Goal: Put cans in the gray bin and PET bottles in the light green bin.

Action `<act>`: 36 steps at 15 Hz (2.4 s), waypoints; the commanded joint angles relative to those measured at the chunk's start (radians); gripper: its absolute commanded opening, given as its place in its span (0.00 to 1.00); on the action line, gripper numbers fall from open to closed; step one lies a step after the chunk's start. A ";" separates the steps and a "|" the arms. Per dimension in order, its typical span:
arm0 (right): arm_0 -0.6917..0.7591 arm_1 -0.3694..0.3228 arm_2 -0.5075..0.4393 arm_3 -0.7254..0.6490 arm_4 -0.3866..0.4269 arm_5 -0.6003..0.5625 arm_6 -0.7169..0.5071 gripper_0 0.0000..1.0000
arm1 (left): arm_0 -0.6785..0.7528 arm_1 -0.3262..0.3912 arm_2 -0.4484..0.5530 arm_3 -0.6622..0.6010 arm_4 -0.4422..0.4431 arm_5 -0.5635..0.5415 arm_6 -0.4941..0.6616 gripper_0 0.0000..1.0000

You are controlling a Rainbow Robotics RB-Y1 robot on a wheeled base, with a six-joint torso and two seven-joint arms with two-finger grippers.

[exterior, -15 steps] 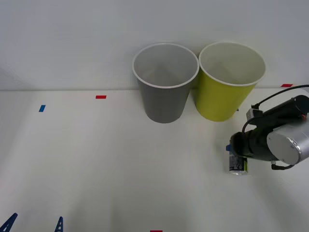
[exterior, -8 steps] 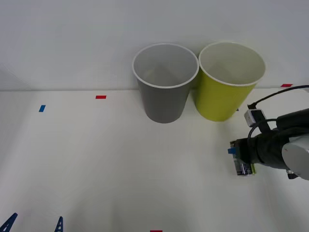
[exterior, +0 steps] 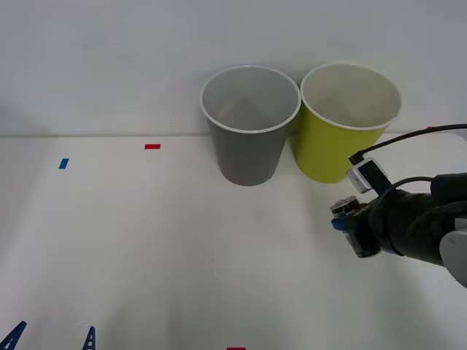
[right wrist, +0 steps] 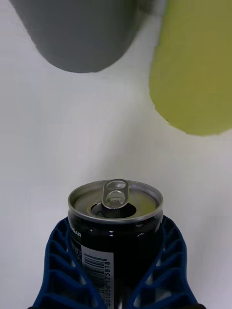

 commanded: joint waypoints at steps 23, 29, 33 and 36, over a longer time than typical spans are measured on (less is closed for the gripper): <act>-0.355 0.151 -0.121 -0.222 -0.198 0.089 -0.196 0.00 | 0.000 0.000 0.000 0.000 0.000 0.000 0.000 1.00; -0.550 0.217 -0.105 -0.132 -0.187 0.089 -0.344 0.00 | 0.000 0.000 0.000 0.000 0.000 0.000 0.000 1.00; -0.667 0.208 -0.007 0.046 -0.161 -0.078 -0.346 0.00 | 0.000 0.000 0.000 0.000 0.000 0.000 0.000 1.00; -0.668 0.178 0.097 0.127 -0.080 -0.247 -0.344 0.00 | 0.000 0.000 0.000 0.000 0.000 0.000 0.000 1.00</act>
